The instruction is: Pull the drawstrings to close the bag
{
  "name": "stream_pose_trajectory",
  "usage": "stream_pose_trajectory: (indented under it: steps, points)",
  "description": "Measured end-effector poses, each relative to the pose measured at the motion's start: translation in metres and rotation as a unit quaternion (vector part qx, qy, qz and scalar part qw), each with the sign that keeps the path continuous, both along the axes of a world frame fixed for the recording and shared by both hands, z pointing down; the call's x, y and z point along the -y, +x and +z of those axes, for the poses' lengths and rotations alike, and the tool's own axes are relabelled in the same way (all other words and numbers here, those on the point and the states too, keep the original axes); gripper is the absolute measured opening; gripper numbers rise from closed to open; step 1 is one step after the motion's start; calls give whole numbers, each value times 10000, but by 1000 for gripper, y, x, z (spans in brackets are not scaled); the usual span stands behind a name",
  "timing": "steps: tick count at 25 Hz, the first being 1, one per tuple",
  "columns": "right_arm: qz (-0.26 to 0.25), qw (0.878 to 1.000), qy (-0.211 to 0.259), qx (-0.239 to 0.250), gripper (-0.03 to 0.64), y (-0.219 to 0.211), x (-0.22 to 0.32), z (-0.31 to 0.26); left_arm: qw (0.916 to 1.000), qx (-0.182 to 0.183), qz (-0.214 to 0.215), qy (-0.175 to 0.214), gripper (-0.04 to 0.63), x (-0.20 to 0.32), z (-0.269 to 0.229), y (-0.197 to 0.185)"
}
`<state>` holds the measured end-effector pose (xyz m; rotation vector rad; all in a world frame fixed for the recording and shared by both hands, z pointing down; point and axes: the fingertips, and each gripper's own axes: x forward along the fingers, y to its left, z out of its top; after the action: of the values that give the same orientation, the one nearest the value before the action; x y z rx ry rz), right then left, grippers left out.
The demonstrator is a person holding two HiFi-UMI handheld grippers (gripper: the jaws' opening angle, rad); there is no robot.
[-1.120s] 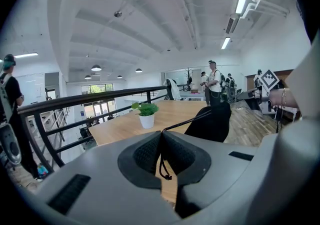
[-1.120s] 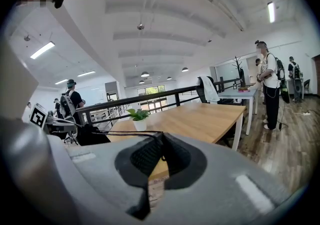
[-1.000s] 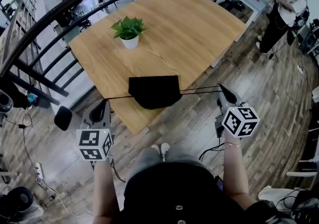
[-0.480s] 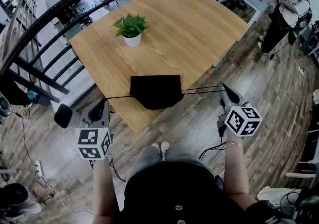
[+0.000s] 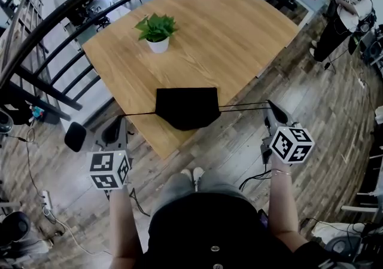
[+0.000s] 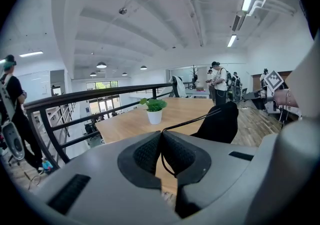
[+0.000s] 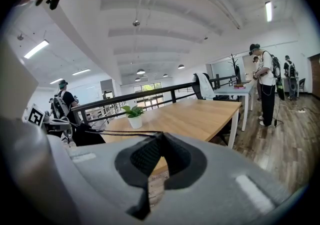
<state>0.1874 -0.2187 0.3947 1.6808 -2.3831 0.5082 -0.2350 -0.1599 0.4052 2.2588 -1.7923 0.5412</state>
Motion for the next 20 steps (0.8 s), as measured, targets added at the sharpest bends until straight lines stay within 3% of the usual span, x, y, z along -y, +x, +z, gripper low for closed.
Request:
stream_pose_trajectory:
  steps: [20]
  points:
    - [-105, 9996, -182, -202, -2, -11, 4, 19, 9988, -74, -401, -288, 23, 2, 15, -15]
